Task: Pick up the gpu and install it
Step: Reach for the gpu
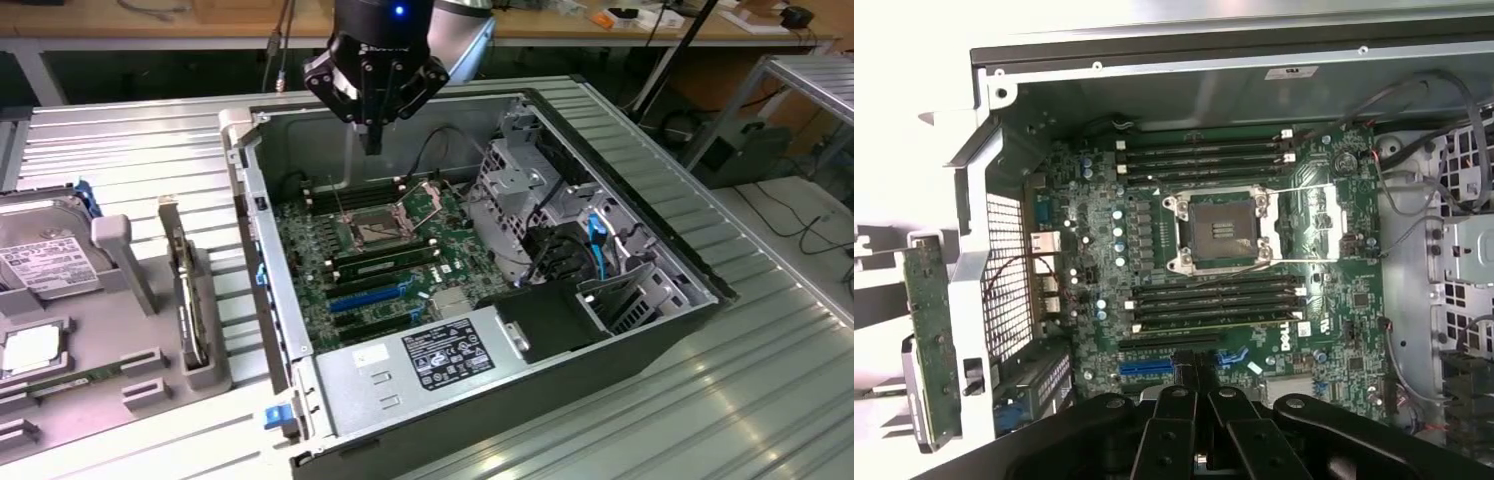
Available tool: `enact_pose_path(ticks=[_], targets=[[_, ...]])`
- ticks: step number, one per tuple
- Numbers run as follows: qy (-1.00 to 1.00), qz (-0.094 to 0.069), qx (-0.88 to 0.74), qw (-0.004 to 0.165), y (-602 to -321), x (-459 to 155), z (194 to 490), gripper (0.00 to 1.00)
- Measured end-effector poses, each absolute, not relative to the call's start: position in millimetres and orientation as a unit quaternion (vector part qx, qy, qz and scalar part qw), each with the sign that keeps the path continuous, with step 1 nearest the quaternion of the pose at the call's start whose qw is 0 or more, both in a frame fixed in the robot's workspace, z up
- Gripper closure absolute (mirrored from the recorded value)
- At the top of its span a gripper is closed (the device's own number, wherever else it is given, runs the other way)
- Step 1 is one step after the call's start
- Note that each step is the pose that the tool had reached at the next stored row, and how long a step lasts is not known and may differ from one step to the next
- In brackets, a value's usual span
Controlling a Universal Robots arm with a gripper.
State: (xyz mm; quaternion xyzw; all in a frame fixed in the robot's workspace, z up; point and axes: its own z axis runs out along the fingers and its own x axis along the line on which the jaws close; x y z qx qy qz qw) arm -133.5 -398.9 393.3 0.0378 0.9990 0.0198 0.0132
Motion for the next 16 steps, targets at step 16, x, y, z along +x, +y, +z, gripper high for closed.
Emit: enact_pose_path(ticks=[16], targets=[[0.999, 0.020, 0.038, 0.013, -398.9, -147.6, 393.3, 0.89]])
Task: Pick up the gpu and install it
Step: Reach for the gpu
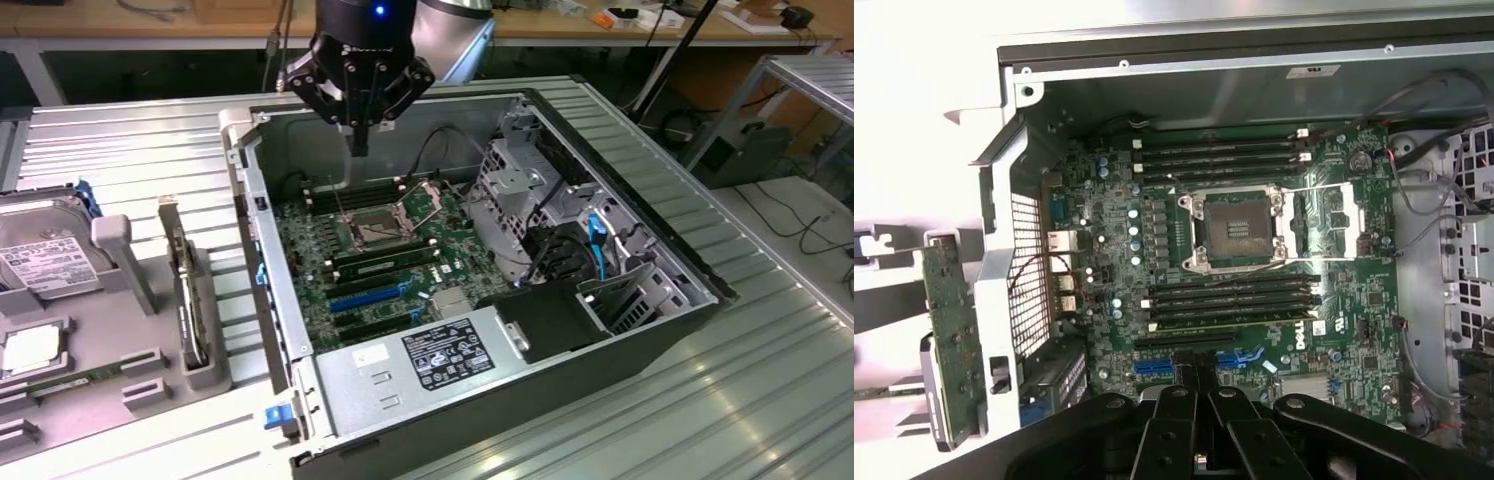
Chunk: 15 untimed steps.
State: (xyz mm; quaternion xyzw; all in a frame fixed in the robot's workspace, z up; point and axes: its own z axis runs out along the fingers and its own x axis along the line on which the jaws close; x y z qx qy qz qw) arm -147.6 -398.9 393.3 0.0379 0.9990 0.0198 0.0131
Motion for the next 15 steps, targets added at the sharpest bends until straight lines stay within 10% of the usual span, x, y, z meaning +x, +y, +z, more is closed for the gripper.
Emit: enact_pose_path(ticks=[15], targets=[[0.999, 0.020, 0.038, 0.013, -398.9, -159.6, 393.3, 0.89]])
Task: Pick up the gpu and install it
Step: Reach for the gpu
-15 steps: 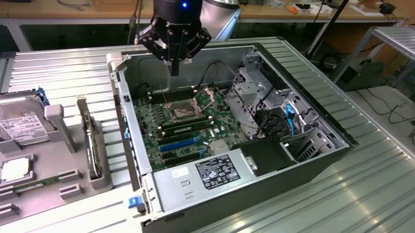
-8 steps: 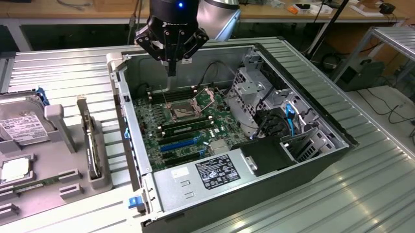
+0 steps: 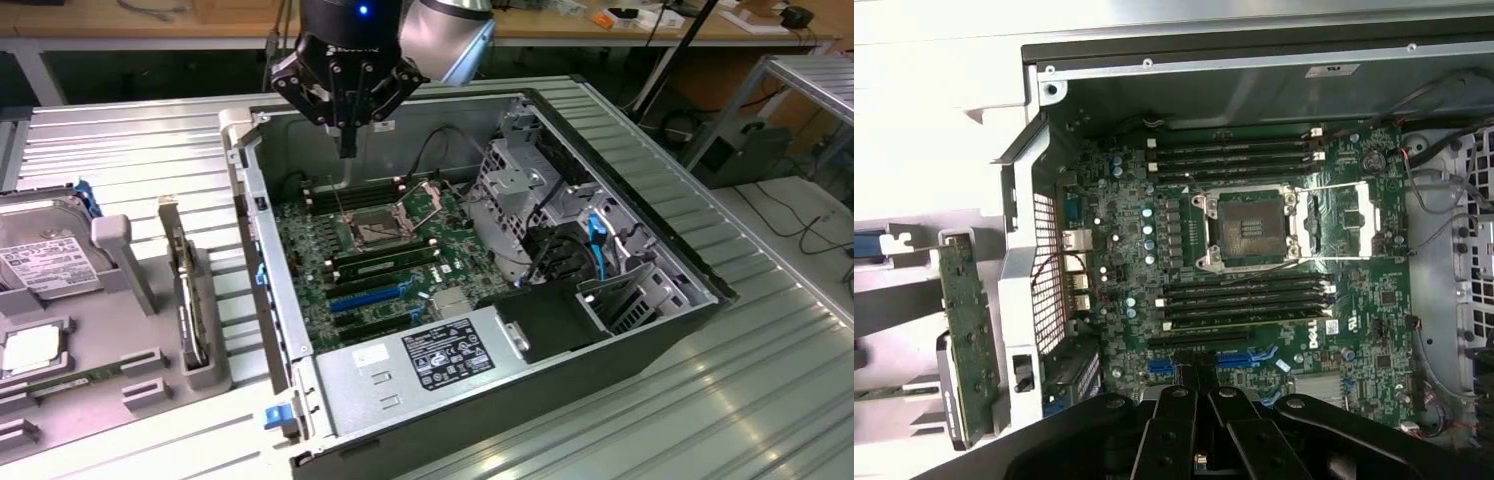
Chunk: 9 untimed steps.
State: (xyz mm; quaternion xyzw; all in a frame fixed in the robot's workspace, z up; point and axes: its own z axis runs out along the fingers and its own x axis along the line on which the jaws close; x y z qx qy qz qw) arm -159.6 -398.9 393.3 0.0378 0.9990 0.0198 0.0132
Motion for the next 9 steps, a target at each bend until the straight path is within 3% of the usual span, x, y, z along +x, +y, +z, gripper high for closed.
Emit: enact_pose_path(ticks=[9], targets=[[0.999, 0.020, 0.038, 0.013, -399.3, -166.7, 393.3, 0.89]])
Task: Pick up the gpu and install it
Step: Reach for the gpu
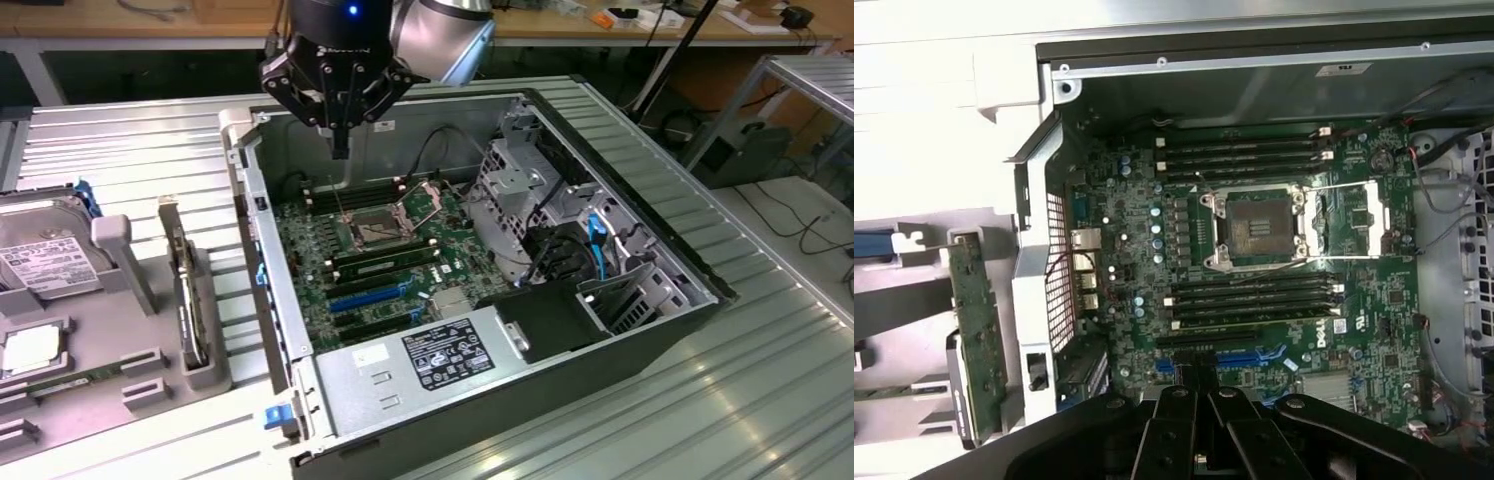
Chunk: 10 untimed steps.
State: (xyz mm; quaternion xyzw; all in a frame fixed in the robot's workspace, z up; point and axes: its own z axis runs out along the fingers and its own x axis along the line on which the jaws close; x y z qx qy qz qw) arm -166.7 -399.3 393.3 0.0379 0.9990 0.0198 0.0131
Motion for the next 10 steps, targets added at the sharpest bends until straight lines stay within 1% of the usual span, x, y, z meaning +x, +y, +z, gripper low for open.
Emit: enact_pose_path(ticks=[10], targets=[[0.999, 0.020, 0.038, 0.013, -399.9, -171.1, 393.3, 0.89]])
